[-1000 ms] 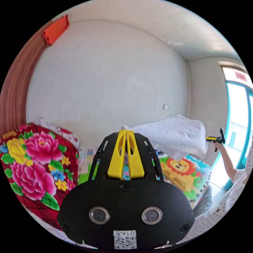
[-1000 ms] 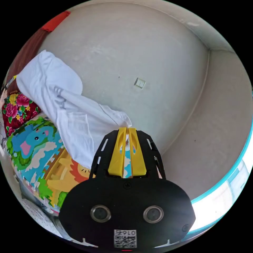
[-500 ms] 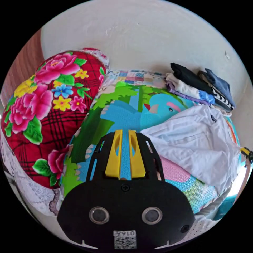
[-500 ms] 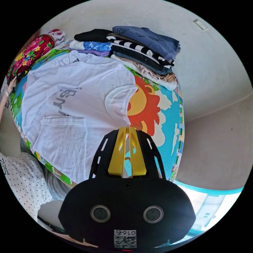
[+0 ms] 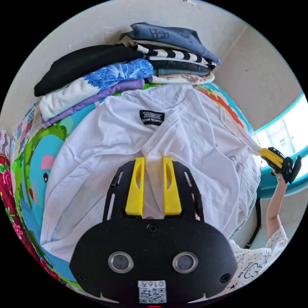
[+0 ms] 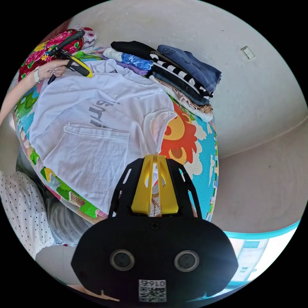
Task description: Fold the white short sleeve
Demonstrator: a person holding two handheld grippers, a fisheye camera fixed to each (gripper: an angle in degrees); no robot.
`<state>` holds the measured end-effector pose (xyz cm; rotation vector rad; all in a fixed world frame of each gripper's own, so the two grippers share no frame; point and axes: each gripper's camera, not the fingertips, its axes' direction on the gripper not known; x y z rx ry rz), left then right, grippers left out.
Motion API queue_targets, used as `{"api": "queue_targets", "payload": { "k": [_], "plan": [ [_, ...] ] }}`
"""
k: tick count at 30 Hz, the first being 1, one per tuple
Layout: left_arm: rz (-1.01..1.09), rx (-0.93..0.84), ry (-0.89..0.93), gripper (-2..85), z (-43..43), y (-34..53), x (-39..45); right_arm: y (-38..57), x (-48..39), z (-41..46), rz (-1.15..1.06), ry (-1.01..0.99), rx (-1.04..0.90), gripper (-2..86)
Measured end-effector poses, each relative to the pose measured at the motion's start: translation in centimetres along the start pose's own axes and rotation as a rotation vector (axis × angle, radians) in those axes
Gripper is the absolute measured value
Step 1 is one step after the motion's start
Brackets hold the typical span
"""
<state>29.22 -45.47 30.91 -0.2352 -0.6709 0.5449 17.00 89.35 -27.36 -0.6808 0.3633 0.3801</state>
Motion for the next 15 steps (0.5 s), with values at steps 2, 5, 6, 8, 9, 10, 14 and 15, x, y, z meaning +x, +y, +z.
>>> {"api": "queue_targets", "payload": {
  "k": [2,5,6,8,9,10,14,15],
  "plan": [
    [0.021,0.107,0.024,0.4,-2.8,1.0,-1.0,0.9,1.1,0.3,0.030,-0.012,0.008,0.6],
    [0.033,0.205,0.018,-0.7,-8.4,3.7,-3.8,2.3,3.5,1.1,0.093,-0.076,0.042,0.6],
    [0.024,0.232,0.012,-0.7,-9.8,4.5,-4.6,2.6,4.6,1.7,0.126,-0.111,0.048,0.6],
    [-0.051,0.353,-0.012,-0.9,-16.0,9.0,-8.3,3.0,6.1,2.6,0.186,-0.137,0.045,0.6],
    [-0.080,0.389,-0.021,-0.9,-17.6,10.5,-9.3,3.2,7.0,3.1,0.212,-0.140,0.050,0.6],
    [-0.139,0.463,-0.028,-0.9,-20.8,14.0,-11.3,3.5,7.8,3.4,0.241,-0.140,0.061,0.6],
    [-0.306,0.618,0.027,-1.0,-28.4,28.2,-16.7,4.8,9.7,3.9,0.280,-0.159,0.084,0.6],
    [-0.324,0.608,0.046,-1.0,-28.8,29.9,-17.2,5.4,10.3,4.0,0.276,-0.192,0.088,0.6]
  ]
}}
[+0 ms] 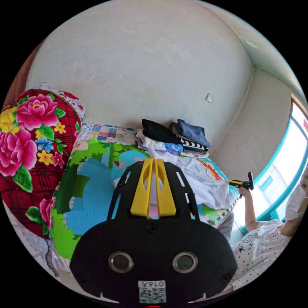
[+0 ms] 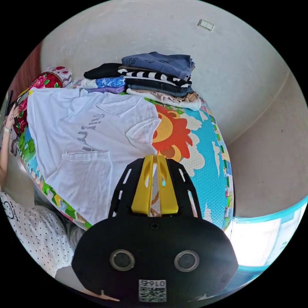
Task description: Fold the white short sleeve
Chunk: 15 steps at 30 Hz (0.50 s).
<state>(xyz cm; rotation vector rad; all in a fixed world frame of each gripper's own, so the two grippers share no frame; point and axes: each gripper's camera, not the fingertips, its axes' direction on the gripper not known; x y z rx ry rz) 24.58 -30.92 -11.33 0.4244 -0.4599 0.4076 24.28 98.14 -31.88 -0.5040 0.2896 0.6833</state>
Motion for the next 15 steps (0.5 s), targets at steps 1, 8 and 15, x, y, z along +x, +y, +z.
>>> {"api": "queue_targets", "payload": {
  "k": [1,8,15],
  "plan": [
    [-0.039,-0.048,0.034,-1.0,-2.1,1.8,-1.6,0.6,0.6,-0.2,-0.004,-0.039,0.006,0.6],
    [-0.046,-0.059,-0.095,-1.0,-5.6,5.3,-4.2,2.8,4.5,-5.1,0.050,-0.314,0.258,0.5],
    [-0.114,-0.179,-0.156,-1.0,2.6,-6.4,-6.4,-8.4,2.2,1.6,-0.143,-0.203,-0.086,0.2]
  ]
}}
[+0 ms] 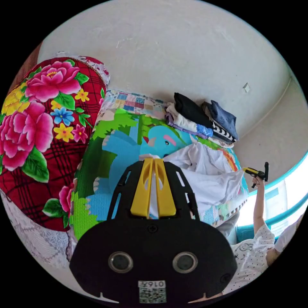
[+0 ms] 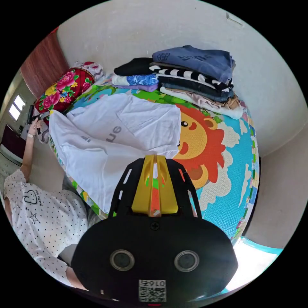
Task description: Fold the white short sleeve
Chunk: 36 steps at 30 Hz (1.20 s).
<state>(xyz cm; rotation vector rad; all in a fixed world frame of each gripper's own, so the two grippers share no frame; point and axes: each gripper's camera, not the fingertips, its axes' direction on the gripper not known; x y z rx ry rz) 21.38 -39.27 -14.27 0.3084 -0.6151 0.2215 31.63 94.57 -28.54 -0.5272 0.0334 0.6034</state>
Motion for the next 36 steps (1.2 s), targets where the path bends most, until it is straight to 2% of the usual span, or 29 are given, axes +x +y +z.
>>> {"api": "queue_targets", "payload": {
  "k": [2,4,7,10,12,14,19,21,24,26,29,36],
  "plan": [
    [0.054,0.279,0.060,-1.0,-7.1,-3.9,3.7,-2.4,0.4,-4.7,0.044,0.050,0.180,0.1],
    [0.054,0.442,0.052,-1.0,-12.9,-5.5,5.8,-2.5,1.3,-14.0,0.150,0.076,0.547,0.1],
    [0.056,0.502,0.141,-1.0,-18.8,-6.7,6.8,-0.7,0.1,-22.1,0.103,0.209,0.804,0.1],
    [0.120,0.508,0.135,-1.0,-21.0,-4.8,6.8,0.1,-0.4,-25.1,0.066,0.218,0.719,0.1],
    [0.120,0.433,0.089,-1.0,-19.9,-3.2,6.1,0.9,-0.2,-25.1,0.025,0.124,0.653,0.1],
    [0.124,0.263,0.115,-1.0,-15.9,-1.2,4.2,1.3,0.3,-23.6,0.016,0.008,0.563,0.2],
    [0.031,-0.086,0.361,-1.0,-4.8,3.5,-1.6,1.0,2.6,-12.9,0.035,-0.166,0.121,0.5],
    [-0.005,-0.232,0.355,-1.0,-0.2,5.7,-3.2,1.2,3.2,-8.5,0.044,-0.216,-0.012,0.7],
    [-0.037,-0.407,0.212,-1.0,6.6,9.7,-4.3,2.0,3.3,-1.1,0.088,-0.246,-0.206,0.8],
    [0.019,-0.455,0.058,-1.0,10.0,12.6,-3.4,2.5,2.5,2.3,0.113,-0.245,-0.243,0.7],
    [0.105,-0.423,-0.051,-0.9,11.2,15.4,-1.2,3.3,-0.4,5.2,0.098,-0.135,-0.219,0.4],
    [0.256,-0.391,-0.111,-0.9,6.5,21.6,3.5,5.6,-7.1,5.4,0.048,0.129,-0.057,0.0]
  ]
}}
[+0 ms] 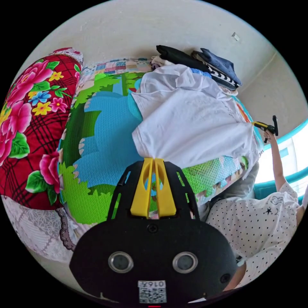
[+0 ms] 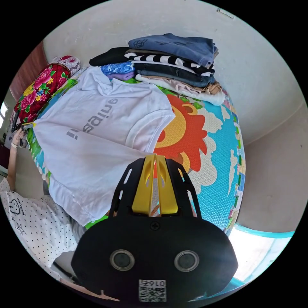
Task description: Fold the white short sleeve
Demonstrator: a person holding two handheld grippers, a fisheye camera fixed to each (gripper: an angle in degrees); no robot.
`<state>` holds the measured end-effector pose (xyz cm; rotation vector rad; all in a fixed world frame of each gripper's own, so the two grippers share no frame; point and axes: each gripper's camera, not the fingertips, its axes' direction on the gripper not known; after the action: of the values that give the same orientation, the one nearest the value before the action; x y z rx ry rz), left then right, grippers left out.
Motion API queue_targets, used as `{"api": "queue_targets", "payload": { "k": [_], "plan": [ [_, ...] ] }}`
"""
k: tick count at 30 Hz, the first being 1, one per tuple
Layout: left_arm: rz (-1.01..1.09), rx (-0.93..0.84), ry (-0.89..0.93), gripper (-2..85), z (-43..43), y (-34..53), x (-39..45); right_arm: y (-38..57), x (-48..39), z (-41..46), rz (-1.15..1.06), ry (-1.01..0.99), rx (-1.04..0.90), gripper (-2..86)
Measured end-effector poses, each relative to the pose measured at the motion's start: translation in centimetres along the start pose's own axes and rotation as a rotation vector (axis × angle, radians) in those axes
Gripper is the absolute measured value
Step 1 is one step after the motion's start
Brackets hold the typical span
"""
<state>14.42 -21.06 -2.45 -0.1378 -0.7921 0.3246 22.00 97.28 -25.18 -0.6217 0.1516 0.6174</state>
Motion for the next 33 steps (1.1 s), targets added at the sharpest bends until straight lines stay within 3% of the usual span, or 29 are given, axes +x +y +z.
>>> {"api": "queue_targets", "payload": {
  "k": [6,8,11,14,18,21,23,25,29,33],
  "plan": [
    [0.086,0.033,-0.013,-0.4,-2.8,6.3,4.4,0.5,-4.9,1.0,-0.085,0.089,-0.078,0.1],
    [0.068,-0.044,-0.067,1.6,-0.9,7.0,4.3,0.4,-6.0,1.1,-0.079,0.073,-0.058,0.2],
    [-0.103,-0.110,-0.110,5.8,1.4,7.9,1.2,0.3,-7.6,2.1,-0.119,-0.003,-0.103,0.7],
    [-0.360,-0.011,-0.021,5.8,1.5,10.9,-2.7,1.8,-7.5,0.9,-0.050,-0.053,-0.083,2.1],
    [-0.534,0.164,-0.249,1.7,-0.8,14.8,-1.4,8.0,-6.8,-2.1,0.134,-0.035,-0.004,4.6],
    [-0.215,0.317,-0.225,1.6,-2.1,15.1,6.3,14.7,-9.9,-5.8,0.141,0.089,0.216,4.4],
    [0.329,0.357,0.115,1.9,-0.9,14.5,15.3,18.6,-13.1,-7.7,0.087,0.084,0.342,4.8],
    [0.534,0.355,0.321,2.1,0.6,13.8,20.8,23.1,-17.7,-9.0,-0.033,-0.053,0.428,6.6],
    [0.638,0.321,0.535,3.4,7.0,11.8,30.6,28.1,-23.6,-8.2,-0.188,-0.353,0.375,9.2],
    [0.654,0.188,0.610,4.4,13.1,10.8,37.0,31.6,-26.3,-5.9,-0.015,-0.386,0.273,10.6]
  ]
}}
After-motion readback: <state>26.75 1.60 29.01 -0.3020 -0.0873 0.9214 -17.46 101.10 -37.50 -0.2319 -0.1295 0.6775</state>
